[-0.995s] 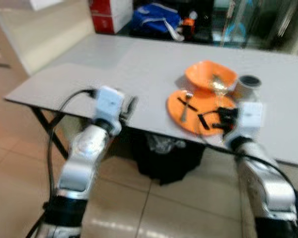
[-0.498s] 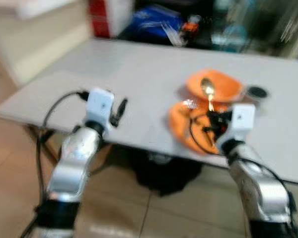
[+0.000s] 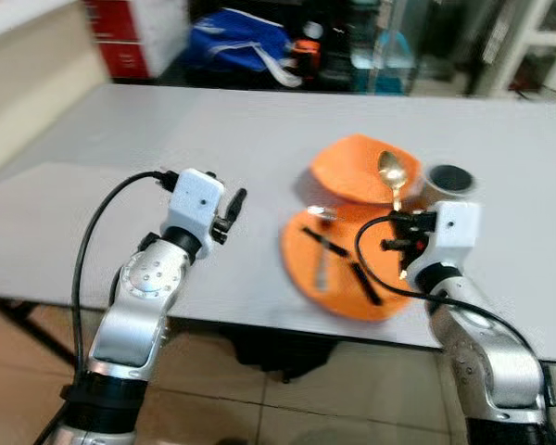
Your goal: Setting the table
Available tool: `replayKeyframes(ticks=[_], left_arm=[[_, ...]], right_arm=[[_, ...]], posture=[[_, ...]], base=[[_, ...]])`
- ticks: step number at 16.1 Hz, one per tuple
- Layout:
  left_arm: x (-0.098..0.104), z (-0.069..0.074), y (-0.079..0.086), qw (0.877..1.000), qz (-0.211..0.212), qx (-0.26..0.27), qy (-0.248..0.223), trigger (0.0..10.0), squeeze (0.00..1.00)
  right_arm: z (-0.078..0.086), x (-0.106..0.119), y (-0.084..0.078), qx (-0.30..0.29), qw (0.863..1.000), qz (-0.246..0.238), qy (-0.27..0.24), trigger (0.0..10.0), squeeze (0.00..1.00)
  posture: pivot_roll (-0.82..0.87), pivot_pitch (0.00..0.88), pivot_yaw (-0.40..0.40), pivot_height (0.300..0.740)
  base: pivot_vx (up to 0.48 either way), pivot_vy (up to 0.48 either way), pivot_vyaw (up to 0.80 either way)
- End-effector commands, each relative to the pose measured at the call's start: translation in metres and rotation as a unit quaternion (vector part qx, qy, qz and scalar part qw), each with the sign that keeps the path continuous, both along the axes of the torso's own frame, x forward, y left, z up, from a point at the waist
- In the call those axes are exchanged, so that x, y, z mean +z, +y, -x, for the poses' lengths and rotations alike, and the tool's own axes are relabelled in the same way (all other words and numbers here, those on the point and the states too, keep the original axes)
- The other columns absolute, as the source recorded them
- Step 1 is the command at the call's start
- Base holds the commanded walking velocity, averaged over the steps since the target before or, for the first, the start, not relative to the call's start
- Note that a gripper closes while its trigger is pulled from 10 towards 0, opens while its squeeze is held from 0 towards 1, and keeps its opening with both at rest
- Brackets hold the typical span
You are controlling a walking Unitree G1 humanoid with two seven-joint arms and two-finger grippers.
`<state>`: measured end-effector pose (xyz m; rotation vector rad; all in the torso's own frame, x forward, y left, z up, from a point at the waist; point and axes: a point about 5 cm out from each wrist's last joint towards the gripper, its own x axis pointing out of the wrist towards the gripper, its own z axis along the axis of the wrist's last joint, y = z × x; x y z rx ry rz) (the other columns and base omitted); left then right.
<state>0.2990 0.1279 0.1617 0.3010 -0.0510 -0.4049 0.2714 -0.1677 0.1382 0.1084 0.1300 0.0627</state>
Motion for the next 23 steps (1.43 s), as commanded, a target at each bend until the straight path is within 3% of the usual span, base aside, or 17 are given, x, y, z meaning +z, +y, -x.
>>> replayKeyframes(ticks=[1,4,10,14,18,23], left_arm=[[-0.002,0.007,-0.002,1.0,-0.012,-0.026,0.001,10.0,0.0],[-0.004,0.014,-0.003,0.999,-0.014,-0.049,0.007,10.0,0.0],[-0.021,0.05,-0.011,0.991,-0.021,-0.129,0.032,10.0,0.0],[-0.02,0.056,-0.004,0.988,-0.028,-0.147,0.029,10.0,0.0],[-0.021,0.065,0.003,0.986,-0.043,-0.158,0.038,10.0,0.0],[-0.019,0.066,0.006,0.987,-0.049,-0.149,0.034,10.0,0.0]], right_arm=[[0.005,0.005,0.002,0.003,1.0,-0.007,-0.003,10.0,0.0],[0.018,0.001,0.01,0.028,0.999,-0.006,0.021,10.0,0.0],[0.049,-0.01,0.016,0.025,0.996,-0.023,0.085,10.0,0.0],[0.029,-0.013,0.04,0.042,0.993,-0.025,0.105,10.0,0.0],[0.01,-0.006,0.05,0.038,0.994,-0.028,0.095,10.0,0.0],[-0.014,-0.01,0.053,-0.011,0.993,-0.047,0.107,10.0,0.0]], posture=[[0.09,0.034,0.043,0.74],[0.09,0.074,0.05,0.74],[0.06,0.182,0.052,0.74],[0.08,0.203,0.049,0.74],[0.11,0.197,0.037,0.74],[0.14,0.181,0.006,0.74]], base=[[0.0,0.0,0.0],[0.0,0.0,0.0],[0.0,0.0,0.0],[0.0,0.0,0.0],[0.0,0.0,0.0],[0.0,0.0,0.0]])
